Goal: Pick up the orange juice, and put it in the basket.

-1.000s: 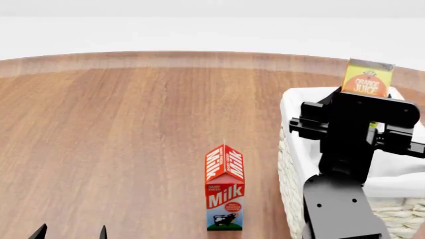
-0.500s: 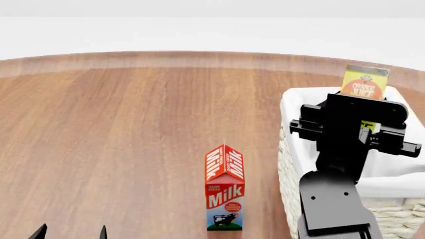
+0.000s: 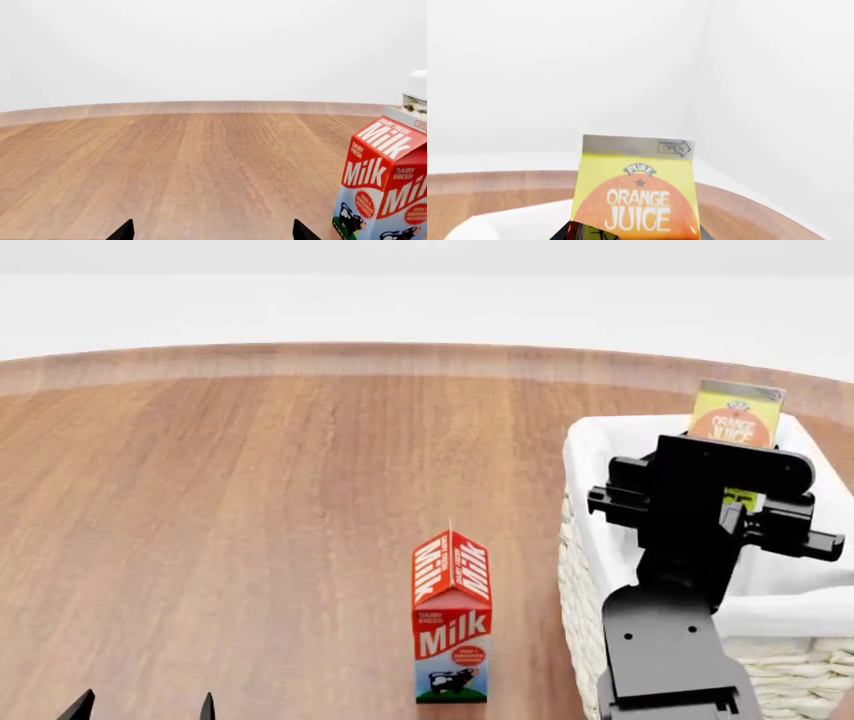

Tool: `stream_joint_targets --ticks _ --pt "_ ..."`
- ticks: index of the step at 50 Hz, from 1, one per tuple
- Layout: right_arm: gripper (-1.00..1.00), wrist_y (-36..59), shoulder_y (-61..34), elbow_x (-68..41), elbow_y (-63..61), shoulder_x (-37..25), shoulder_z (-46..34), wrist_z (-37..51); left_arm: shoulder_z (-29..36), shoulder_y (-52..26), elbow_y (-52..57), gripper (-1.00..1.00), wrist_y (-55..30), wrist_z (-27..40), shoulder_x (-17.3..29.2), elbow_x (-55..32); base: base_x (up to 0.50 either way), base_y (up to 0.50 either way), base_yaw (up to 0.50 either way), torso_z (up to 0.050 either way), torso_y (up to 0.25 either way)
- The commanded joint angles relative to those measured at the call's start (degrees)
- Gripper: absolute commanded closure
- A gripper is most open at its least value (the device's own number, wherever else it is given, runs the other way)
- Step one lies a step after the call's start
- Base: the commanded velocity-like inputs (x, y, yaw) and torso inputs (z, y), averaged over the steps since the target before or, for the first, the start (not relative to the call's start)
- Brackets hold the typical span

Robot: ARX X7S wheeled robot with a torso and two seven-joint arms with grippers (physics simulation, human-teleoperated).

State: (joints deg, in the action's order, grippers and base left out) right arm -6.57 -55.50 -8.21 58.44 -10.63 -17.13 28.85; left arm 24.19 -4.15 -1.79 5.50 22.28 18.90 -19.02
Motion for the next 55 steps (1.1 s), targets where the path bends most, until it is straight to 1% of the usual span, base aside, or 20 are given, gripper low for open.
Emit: stream_joint_targets --ticks 1,3,4,7,12,23,24,31,37,38,39,40,42,52,55 --pt "1.00 -0.06 -0.88 2.50 0.28 0.22 -0.16 -0.22 0.12 -0.04 -0.02 -1.00 0.05 0.10 0.08 -0.08 0.00 0.00 0.00 0.000 0.000" --pt "1.00 0.34 -0.72 2.57 -0.26 0.15 -0.26 -0.11 0.14 -0.05 -0.02 -1.00 0.06 0.11 0.09 -0.10 0.00 0.00 0.00 0.000 0.000" --pt "-1.00 1.15 -0.49 2.22 -1.22 0.00 -0.04 -0.18 0.15 -0.05 -0.02 -1.00 0.06 0.12 0.10 -0.10 0.00 0.00 0.00 0.000 0.000" --pt "-1.00 3.30 0.58 1.94 -4.56 -0.50 0.06 -0.01 0.19 -0.06 -0.02 -1.00 0.07 0.15 0.12 -0.12 0.00 0.00 0.00 0.000 0.003" --pt "-1.00 3.90 1.18 1.91 -5.80 -0.58 -0.11 0.07 0.24 -0.08 -0.03 -1.00 0.09 0.19 0.15 -0.16 0.00 0.00 0.00 0.000 0.000" --pt "-1.00 2.14 0.43 2.26 -3.23 0.09 -0.71 -0.22 0.35 -0.11 -0.04 -1.00 0.14 0.28 0.23 -0.23 0.00 0.00 0.00 0.000 0.000" --pt "-1.00 2.63 0.87 2.21 -4.23 -0.02 -0.72 -0.15 0.36 -0.11 -0.05 -1.00 0.14 0.29 0.23 -0.24 0.00 0.00 0.00 0.000 0.000" --pt "-1.00 9.94 8.18 0.86 -23.10 -2.32 -0.47 0.67 0.43 -0.14 -0.06 -1.00 0.17 0.34 0.28 -0.29 0.00 0.00 0.00 0.000 0.000" --pt "-1.00 13.97 11.37 -0.85 -33.50 -3.91 0.23 0.59 0.49 -0.16 -0.06 -1.00 0.20 0.39 0.32 -0.33 0.00 0.00 0.00 0.000 0.000" --pt "-1.00 14.23 11.58 -0.93 -34.20 -4.06 0.22 0.55 0.50 -0.16 -0.06 -1.00 0.20 0.40 0.33 -0.34 0.00 0.00 0.00 0.000 0.000" --pt "-1.00 12.35 8.93 -0.98 -30.14 -3.60 0.21 -0.58 0.51 -0.16 -0.07 -1.00 0.21 0.41 0.33 -0.34 0.00 0.00 0.00 0.000 0.000" --pt "-1.00 12.06 8.84 -0.96 -30.04 -3.63 0.15 -0.72 0.52 -0.17 -0.07 -1.00 0.21 0.41 0.34 -0.35 0.00 0.00 0.00 0.000 0.000" --pt "-1.00 13.63 11.27 -1.30 -34.98 -4.44 0.21 -0.27 0.54 -0.17 -0.07 -1.00 0.22 0.43 0.35 -0.36 0.00 0.00 0.00 0.000 0.000" --pt "-1.00 13.33 11.28 -1.15 -37.03 -5.15 -0.63 -1.36 0.65 -0.21 -0.08 -1.00 0.26 0.51 0.42 -0.43 0.00 0.00 0.00 0.000 0.000" --pt "-1.00 14.71 12.05 -1.38 -40.86 -5.80 -0.86 -1.52 0.68 -0.22 -0.09 -1.00 0.27 0.53 0.44 -0.45 0.00 0.00 0.00 0.000 0.000"
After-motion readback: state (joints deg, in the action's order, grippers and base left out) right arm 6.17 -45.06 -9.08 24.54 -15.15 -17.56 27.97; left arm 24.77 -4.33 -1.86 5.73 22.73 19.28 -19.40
